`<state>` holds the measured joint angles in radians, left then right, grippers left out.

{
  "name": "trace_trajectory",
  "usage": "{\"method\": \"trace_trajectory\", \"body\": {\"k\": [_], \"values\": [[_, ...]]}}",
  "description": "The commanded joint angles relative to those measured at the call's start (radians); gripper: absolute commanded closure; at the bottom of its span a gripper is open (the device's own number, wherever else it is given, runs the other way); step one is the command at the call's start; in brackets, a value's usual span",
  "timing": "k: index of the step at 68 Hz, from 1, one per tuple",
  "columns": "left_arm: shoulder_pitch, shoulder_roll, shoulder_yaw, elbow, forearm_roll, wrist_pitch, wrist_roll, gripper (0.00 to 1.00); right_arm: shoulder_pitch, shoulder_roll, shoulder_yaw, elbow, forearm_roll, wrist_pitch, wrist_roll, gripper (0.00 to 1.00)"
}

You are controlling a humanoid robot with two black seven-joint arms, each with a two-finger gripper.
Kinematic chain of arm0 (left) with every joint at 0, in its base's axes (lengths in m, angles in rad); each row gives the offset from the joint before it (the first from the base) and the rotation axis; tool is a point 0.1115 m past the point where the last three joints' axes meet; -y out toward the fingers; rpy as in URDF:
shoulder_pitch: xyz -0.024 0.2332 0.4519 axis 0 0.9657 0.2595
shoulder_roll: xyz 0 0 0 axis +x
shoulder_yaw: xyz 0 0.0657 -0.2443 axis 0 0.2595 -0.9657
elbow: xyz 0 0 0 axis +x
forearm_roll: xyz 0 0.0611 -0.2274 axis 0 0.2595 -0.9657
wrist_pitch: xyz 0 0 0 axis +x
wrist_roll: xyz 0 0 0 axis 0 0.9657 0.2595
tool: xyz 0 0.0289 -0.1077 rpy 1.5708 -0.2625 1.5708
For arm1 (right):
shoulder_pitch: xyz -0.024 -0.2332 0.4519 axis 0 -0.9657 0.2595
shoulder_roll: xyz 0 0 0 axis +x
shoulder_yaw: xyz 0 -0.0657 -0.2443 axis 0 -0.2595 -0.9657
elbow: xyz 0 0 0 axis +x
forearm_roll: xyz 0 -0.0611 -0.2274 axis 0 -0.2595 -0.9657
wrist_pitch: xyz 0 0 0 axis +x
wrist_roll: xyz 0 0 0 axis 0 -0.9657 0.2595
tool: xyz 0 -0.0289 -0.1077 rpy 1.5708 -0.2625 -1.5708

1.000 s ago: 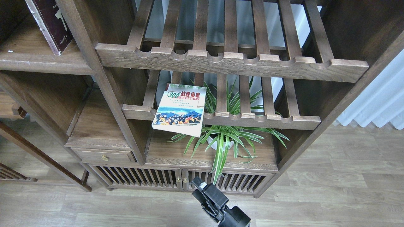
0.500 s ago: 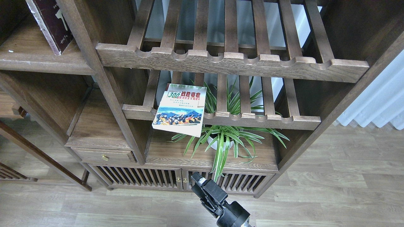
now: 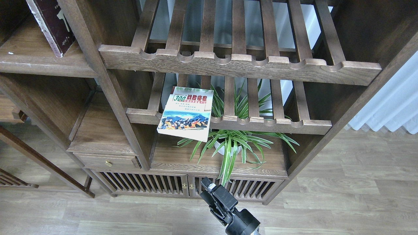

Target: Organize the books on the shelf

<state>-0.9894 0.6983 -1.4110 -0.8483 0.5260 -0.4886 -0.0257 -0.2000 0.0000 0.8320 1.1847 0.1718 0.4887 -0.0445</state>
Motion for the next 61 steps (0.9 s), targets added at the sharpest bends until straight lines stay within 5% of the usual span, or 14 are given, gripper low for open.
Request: {"method": "trace_trajectory", "body": {"k": [1,61], "values": [[-0.023,-0.016,0.026,0.046,-0.023,0.0,-0.02,0.93,-0.001,0.0,0.007,0.003,0.0,0.0,0.0,0.09],[-0.101,-0.019,0.314,0.117,-0.107,0.0,-0.042,0.94,-0.001,0.0,0.012,0.03,0.0,0.0,0.0,0.09]]}}
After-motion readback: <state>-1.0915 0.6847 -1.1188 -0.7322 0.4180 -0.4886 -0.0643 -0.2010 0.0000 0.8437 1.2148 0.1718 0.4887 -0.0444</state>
